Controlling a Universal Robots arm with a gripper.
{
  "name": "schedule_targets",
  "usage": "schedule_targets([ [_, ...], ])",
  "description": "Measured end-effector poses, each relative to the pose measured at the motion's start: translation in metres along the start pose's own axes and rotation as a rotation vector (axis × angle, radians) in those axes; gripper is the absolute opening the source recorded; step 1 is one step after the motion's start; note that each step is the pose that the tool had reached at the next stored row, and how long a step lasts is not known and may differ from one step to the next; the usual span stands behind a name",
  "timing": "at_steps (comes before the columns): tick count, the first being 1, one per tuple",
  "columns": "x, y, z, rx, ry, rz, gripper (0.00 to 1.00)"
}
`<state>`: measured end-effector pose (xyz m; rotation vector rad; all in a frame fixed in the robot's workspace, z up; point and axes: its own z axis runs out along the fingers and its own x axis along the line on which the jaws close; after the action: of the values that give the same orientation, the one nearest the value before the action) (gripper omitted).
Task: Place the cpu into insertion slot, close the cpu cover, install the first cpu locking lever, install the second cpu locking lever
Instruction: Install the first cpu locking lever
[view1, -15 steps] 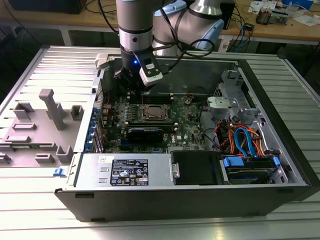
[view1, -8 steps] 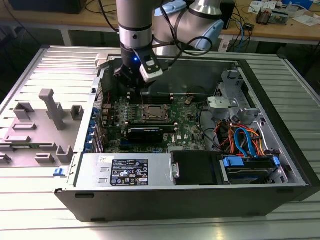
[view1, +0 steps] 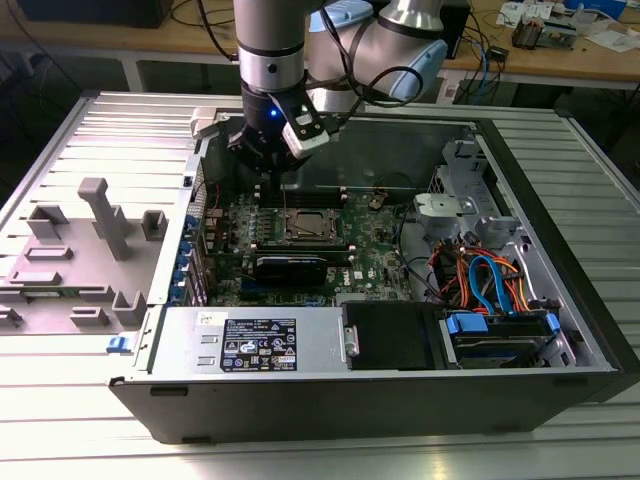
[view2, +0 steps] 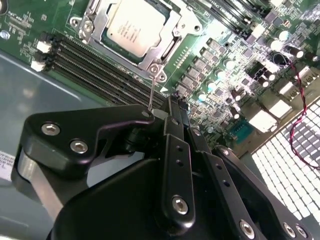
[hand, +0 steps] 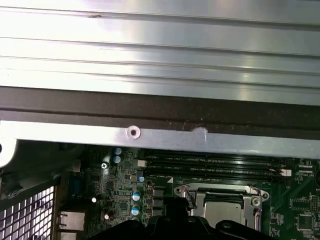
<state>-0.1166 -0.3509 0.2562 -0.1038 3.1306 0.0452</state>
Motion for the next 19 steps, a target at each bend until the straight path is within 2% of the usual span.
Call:
schedule_targets([
  [4, -0.0004, 0.0005, -0.0038, -0.0001, -0.0001, -0.005, 0.11],
  [11, -0.0050, 0.0002, -0.0038, -0.0001, 0.0000, -0.007, 0.11],
  [15, -0.0130, -0.0003, -0.0027, 0.0000, -0.0013, -0.009, 0.11],
  [19, -0.0161, -0.0005, -0.0006, 0.0001, -0.0020, -0.010, 0.11],
])
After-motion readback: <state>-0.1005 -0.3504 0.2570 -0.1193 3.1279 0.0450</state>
